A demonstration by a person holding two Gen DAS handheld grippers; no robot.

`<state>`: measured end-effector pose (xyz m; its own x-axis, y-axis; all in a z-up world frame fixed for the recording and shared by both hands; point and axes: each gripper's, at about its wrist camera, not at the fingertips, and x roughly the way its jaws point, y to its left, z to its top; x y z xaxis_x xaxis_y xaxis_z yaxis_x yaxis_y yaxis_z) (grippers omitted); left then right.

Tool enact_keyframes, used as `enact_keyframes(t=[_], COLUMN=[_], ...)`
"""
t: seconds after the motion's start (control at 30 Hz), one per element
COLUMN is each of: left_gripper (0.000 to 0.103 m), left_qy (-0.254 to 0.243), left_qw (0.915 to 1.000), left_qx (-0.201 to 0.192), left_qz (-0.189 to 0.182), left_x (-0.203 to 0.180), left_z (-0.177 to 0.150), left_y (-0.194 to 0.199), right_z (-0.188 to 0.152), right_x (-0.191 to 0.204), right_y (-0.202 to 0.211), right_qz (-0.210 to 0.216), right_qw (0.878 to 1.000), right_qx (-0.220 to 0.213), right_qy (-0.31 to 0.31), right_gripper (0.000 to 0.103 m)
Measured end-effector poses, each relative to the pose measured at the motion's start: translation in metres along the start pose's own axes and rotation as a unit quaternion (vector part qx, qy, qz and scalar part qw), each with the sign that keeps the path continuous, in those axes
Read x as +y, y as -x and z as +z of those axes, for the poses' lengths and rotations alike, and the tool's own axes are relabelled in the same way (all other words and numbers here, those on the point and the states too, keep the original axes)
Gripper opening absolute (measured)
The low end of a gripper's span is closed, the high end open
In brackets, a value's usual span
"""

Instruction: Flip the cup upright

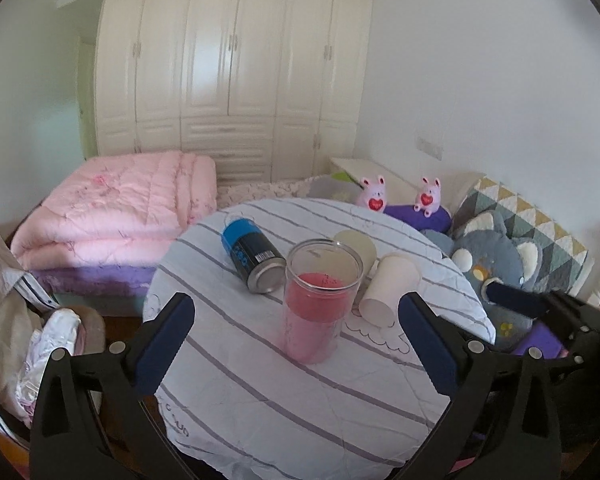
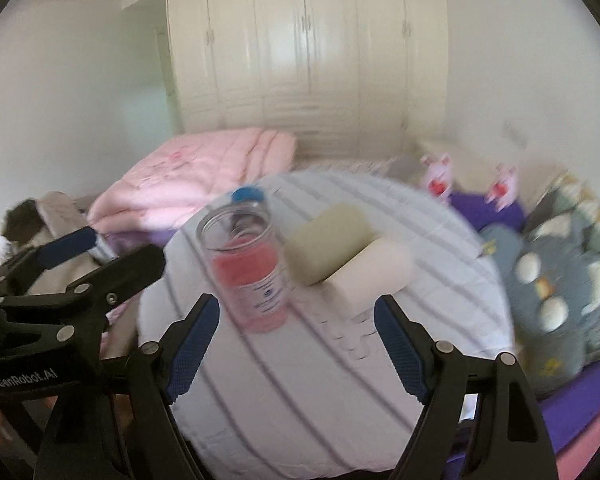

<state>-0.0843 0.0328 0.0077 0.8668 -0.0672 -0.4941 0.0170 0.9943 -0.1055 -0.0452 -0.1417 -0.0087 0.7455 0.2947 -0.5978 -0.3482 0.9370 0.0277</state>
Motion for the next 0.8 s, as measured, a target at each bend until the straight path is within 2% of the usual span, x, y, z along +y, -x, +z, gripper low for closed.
enact_keyframes(t=[0.1, 0.23, 0.4, 0.6, 0.8], left_gripper=[0.103, 0.103, 0.103, 0.103, 0.103], left_qy=[-0.017, -0.041, -0.074, -0.083, -0.086], left_qw=[0.9993, 0.9962, 0.9919, 0.9928, 0.9930], left_qx=[-0.027, -0.061, -0.069, -0.060, -0.060], left_qz=[0.021, 0.047, 0.077, 0.061, 0.054], left_x=[-0.006, -0.016, -0.026, -0.033, -0.036], left_z=[-0.001, -0.005, -0.008, -0.010, -0.013], left_y=[0.011, 0.021, 0.019, 0.017, 0.016], right_z=[0.000, -0.005, -0.013, -0.017, -0.019], right_x=[0.001, -0.001, -0.012, -0.027, -0.027], right_y=[0.009, 0.017, 0.021, 0.022, 0.020], right_qz=[-0.042, -0.072, -0.107, -0.108, -0.101], right_qw=[0.999, 0.996, 0.992, 0.990, 0.990], right_qx=[-0.032, -0.052, -0.066, -0.076, -0.081], right_qy=[0.011, 0.008, -0.014, -0.050, -0.047], right_gripper=[0.081, 0.081, 0.081, 0.081, 0.081])
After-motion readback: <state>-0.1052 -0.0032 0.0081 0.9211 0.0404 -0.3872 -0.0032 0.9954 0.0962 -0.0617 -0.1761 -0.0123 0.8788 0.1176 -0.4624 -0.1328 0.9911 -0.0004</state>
